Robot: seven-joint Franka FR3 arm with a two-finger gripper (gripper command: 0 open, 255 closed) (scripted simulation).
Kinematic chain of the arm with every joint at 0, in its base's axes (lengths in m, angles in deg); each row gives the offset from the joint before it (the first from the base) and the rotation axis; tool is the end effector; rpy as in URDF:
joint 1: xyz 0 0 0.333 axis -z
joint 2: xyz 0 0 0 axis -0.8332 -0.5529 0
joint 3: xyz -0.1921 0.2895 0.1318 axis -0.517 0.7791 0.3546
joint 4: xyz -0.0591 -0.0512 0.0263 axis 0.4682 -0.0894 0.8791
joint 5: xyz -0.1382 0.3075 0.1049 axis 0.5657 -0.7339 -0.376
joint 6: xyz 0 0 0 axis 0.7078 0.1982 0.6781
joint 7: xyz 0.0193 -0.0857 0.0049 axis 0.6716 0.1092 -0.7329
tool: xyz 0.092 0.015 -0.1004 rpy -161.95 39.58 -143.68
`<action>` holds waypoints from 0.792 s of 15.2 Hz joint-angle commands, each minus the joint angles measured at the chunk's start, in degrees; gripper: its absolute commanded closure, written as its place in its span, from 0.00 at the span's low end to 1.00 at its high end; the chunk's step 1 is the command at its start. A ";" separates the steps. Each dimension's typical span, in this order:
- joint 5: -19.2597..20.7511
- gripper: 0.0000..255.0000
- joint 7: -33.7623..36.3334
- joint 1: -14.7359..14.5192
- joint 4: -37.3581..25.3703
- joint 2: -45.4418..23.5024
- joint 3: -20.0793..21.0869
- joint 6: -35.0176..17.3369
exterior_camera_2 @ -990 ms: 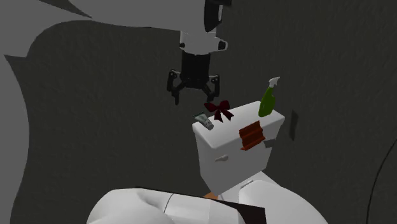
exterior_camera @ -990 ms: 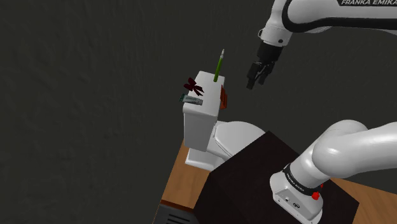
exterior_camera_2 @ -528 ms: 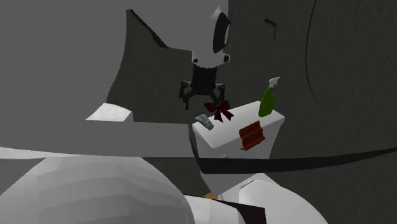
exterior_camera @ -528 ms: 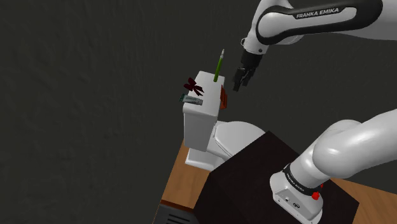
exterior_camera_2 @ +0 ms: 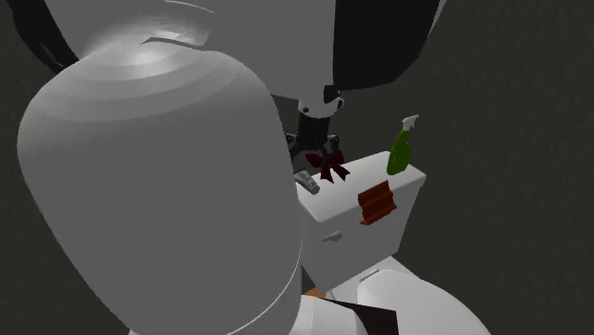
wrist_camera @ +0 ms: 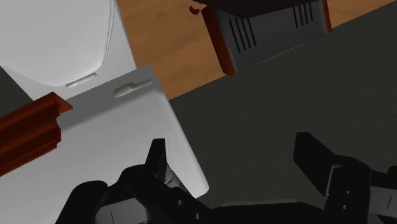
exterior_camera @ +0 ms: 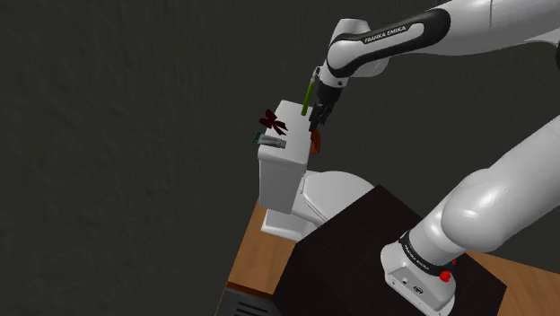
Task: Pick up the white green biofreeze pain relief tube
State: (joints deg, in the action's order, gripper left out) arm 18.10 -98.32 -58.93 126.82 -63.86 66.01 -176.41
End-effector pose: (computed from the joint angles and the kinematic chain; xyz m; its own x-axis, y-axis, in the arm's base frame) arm 0.4536 -0.0050 0.4364 0.9444 0.3279 -0.0253 0.3229 -0.9390 -0.1187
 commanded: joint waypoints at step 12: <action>-4.23 0.00 -14.08 0.61 -22.45 -29.25 1.78 -7.43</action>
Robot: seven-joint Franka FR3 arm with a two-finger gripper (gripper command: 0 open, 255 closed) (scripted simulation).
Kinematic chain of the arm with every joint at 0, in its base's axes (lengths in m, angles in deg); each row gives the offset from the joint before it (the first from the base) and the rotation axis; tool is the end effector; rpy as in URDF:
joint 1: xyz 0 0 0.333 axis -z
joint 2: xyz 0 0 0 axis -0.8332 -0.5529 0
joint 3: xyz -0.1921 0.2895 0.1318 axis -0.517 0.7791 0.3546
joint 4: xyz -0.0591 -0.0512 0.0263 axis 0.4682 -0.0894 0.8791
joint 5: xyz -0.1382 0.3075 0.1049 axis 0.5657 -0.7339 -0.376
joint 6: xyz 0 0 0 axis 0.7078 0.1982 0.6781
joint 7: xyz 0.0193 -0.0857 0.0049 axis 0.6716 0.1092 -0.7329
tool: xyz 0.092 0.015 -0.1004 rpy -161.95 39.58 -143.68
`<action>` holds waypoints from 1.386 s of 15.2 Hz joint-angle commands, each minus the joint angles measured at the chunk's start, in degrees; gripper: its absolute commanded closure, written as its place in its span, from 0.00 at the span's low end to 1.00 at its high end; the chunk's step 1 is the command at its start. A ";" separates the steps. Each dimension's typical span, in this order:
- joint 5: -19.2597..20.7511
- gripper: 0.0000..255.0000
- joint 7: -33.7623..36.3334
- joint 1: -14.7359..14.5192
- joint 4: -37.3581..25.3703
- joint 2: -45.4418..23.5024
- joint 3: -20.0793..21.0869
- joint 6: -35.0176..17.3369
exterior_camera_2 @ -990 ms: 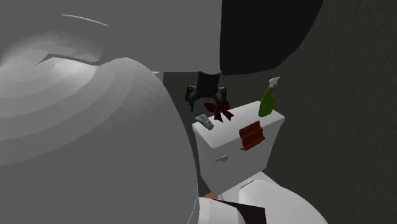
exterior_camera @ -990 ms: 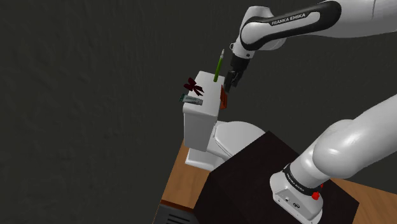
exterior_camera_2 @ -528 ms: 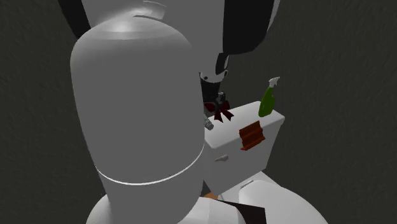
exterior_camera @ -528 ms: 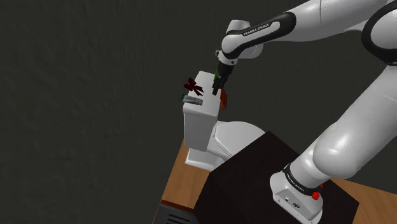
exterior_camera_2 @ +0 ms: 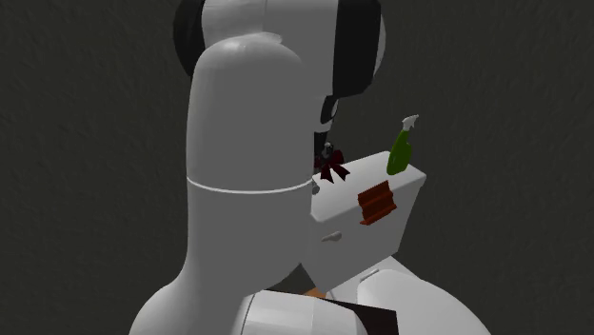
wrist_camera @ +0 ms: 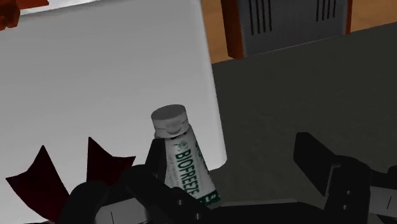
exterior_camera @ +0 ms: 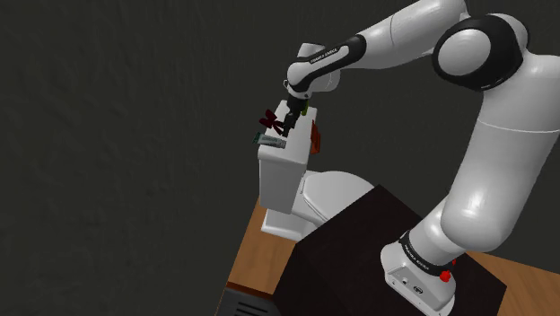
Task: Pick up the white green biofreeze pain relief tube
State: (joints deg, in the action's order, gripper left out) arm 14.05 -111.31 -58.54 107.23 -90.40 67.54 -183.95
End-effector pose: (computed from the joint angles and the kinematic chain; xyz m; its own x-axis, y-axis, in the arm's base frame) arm 0.6008 0.0066 0.3379 0.8664 0.4989 0.0209 0.4970 -0.8575 -0.1331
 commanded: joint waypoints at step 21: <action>-0.42 1.00 -6.49 0.84 -21.88 -23.32 2.63 -2.00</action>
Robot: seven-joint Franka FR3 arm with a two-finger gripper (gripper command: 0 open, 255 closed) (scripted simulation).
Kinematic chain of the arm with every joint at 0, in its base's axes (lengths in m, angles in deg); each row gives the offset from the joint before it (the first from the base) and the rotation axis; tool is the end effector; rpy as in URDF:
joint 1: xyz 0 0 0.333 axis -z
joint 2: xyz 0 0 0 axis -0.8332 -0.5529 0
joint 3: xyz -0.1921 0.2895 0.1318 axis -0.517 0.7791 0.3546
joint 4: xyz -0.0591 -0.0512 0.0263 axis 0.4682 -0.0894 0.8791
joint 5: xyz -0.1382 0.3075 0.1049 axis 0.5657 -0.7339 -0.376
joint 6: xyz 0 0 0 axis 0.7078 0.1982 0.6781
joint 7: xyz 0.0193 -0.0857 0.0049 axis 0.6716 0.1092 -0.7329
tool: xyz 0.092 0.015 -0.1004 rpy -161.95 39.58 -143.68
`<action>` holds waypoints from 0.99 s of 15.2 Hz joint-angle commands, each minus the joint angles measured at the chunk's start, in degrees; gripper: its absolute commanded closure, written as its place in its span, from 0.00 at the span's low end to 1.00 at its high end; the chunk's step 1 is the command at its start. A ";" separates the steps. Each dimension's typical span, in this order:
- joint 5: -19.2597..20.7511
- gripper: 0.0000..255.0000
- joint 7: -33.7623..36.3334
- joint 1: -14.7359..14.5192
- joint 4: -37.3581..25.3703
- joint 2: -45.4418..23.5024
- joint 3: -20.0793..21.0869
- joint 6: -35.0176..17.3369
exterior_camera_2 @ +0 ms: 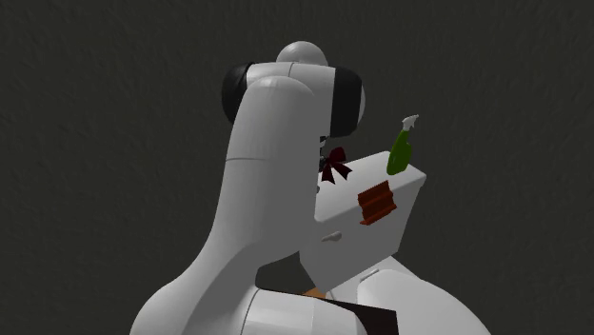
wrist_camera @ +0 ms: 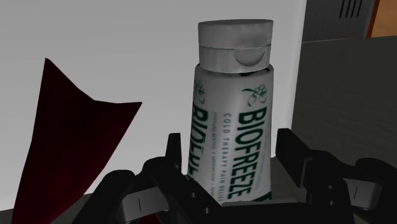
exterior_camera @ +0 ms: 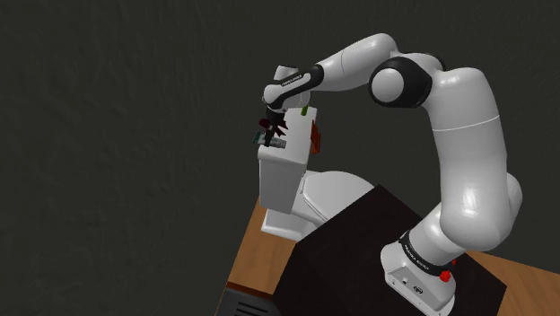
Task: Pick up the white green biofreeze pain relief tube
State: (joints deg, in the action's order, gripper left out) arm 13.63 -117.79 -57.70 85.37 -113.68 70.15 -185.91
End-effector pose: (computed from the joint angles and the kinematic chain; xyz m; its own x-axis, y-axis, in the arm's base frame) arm 0.7054 0.0250 0.2218 0.7936 0.6060 0.0532 0.6069 -0.7825 -0.1390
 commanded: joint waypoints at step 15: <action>0.41 1.00 0.76 -0.12 0.39 4.65 -0.27 4.20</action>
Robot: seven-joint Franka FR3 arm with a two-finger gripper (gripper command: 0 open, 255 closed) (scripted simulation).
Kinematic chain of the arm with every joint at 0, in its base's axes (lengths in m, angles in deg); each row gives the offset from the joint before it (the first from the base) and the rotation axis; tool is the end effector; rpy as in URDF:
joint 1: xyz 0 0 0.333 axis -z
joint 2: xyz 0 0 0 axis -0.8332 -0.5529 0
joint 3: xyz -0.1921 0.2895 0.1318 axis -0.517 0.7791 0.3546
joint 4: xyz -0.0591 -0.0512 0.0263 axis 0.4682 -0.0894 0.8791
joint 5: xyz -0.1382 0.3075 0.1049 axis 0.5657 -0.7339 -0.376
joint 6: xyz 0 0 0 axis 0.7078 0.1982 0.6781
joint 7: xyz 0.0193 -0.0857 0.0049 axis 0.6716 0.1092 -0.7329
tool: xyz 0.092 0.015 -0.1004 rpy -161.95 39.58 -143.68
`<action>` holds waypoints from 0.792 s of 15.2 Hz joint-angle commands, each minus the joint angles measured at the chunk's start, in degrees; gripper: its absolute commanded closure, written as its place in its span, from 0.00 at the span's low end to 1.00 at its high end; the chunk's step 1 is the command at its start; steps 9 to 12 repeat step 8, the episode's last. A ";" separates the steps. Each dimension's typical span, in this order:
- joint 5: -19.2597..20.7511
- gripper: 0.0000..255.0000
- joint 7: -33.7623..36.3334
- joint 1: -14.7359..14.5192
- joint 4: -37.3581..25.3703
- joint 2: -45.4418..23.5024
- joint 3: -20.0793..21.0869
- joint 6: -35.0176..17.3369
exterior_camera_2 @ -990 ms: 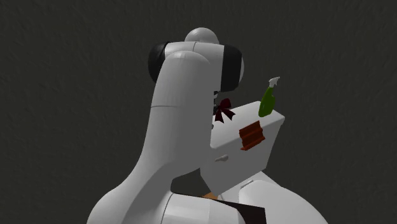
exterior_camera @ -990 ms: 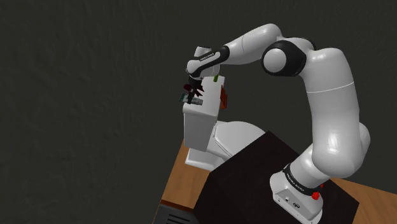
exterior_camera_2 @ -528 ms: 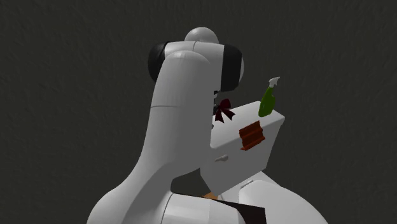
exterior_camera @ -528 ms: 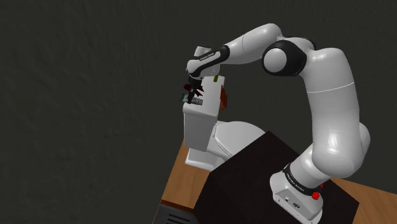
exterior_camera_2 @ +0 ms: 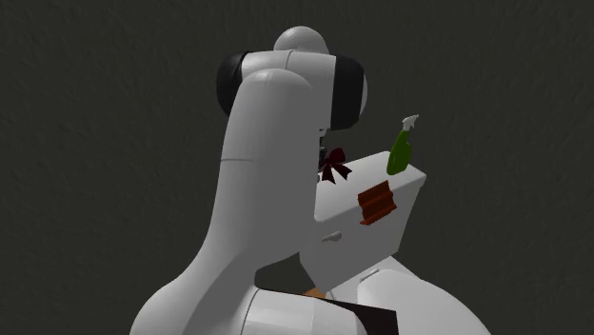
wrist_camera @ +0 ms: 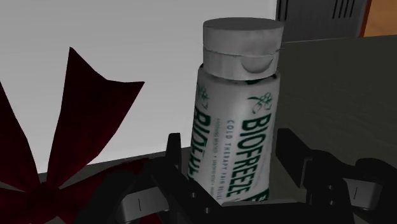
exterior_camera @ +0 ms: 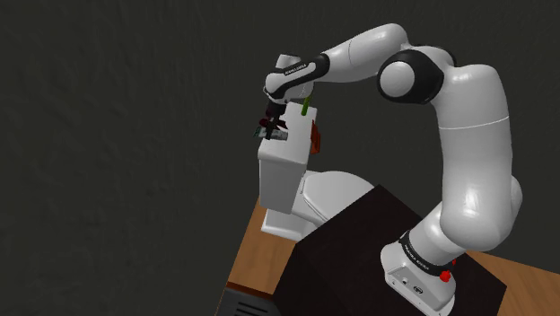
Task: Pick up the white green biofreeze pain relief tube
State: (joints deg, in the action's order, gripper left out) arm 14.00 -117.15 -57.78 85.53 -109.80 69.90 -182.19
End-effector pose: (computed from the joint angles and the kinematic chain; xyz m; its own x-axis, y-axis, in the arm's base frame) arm 0.7016 0.0249 0.2631 0.7934 0.6064 0.0528 0.6071 -0.7823 -0.1392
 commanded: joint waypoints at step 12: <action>0.33 1.00 0.67 -0.09 -0.15 3.57 -0.19 3.62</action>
